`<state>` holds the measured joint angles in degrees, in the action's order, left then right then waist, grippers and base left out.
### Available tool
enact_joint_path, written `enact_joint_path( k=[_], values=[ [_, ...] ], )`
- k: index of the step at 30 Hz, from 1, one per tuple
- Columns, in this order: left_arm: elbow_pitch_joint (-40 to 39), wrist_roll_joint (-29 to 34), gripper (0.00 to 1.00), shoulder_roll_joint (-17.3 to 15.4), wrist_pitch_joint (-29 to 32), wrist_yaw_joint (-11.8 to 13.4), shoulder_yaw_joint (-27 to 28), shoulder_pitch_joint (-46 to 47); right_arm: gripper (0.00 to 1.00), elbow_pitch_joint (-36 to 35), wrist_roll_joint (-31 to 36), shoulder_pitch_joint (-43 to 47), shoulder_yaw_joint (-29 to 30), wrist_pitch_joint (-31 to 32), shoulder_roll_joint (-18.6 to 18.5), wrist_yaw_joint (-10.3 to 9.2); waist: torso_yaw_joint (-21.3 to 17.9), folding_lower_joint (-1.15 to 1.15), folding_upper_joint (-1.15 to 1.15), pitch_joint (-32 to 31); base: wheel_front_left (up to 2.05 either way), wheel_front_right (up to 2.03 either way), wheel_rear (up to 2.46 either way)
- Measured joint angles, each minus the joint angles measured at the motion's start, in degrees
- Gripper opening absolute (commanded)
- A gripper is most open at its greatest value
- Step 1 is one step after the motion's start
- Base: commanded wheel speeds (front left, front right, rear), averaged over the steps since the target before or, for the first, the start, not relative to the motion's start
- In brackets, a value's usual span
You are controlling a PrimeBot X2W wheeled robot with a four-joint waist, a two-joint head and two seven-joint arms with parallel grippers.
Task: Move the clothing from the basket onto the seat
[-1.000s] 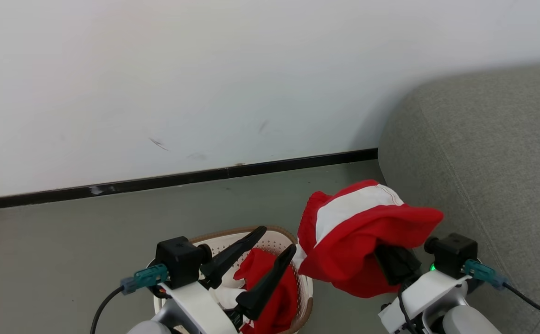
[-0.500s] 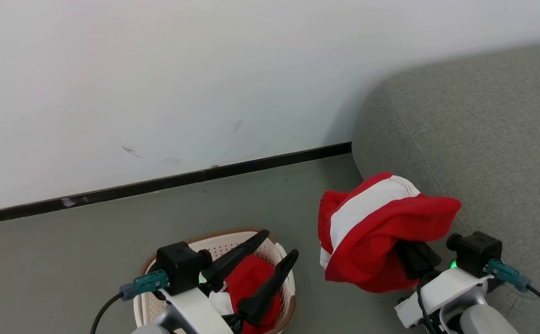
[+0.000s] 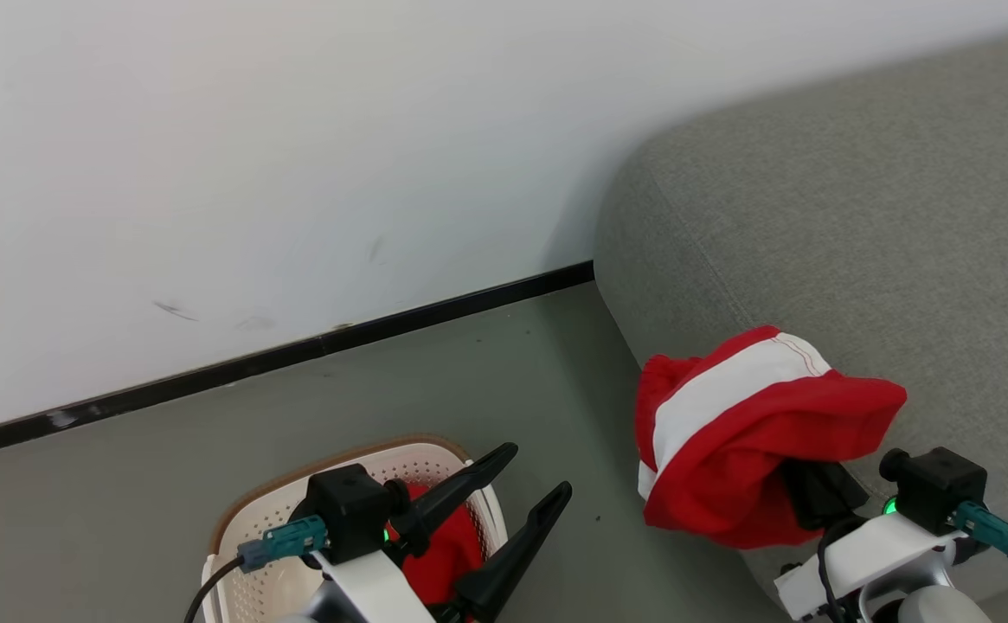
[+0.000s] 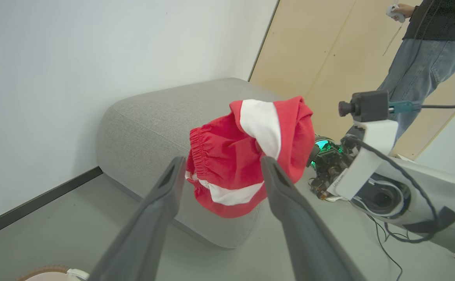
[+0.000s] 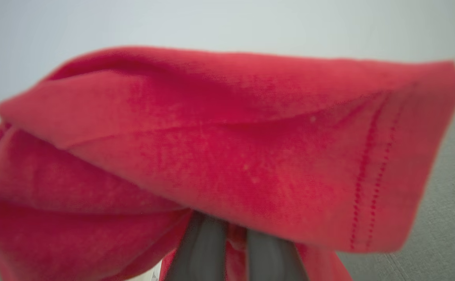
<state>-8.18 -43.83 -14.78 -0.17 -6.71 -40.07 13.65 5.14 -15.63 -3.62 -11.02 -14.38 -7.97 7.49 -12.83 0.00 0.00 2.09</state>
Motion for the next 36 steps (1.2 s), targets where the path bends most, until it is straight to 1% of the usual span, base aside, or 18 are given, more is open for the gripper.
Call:
enact_joint_path(
  k=[8, 19, 28, 36],
  values=[
    [0.12, -0.01, 1.00, -0.13, -0.51, -0.01, -0.41, 0.01, 0.00, -1.11, 0.42, 1.41, 2.72, 0.00, -0.45, 0.00, -3.49, 0.00, 0.00, 0.01, 0.00, 0.00, 0.00],
    [-0.11, 0.05, 1.00, -0.45, -1.44, -0.01, -0.53, 0.01, 0.00, -1.45, -0.02, 2.68, 3.13, 0.00, -0.73, 0.00, -7.90, 0.00, 0.00, 0.76, 0.00, 0.00, 0.00],
    [-1.45, 0.80, 1.00, -1.31, -1.91, -0.01, -0.44, 0.02, 0.00, -1.19, -2.55, 2.64, 4.31, 0.00, -0.40, 0.00, -10.03, 0.00, 0.00, 2.30, 0.00, 0.00, 0.00],
    [-3.21, 1.76, 1.00, -1.92, -1.90, 0.00, -0.53, 0.02, 0.00, 0.40, -4.32, 1.68, 6.37, 0.00, -0.90, 0.00, -10.65, 0.00, 0.00, 4.35, 0.00, 0.00, 0.00]
  ],
)
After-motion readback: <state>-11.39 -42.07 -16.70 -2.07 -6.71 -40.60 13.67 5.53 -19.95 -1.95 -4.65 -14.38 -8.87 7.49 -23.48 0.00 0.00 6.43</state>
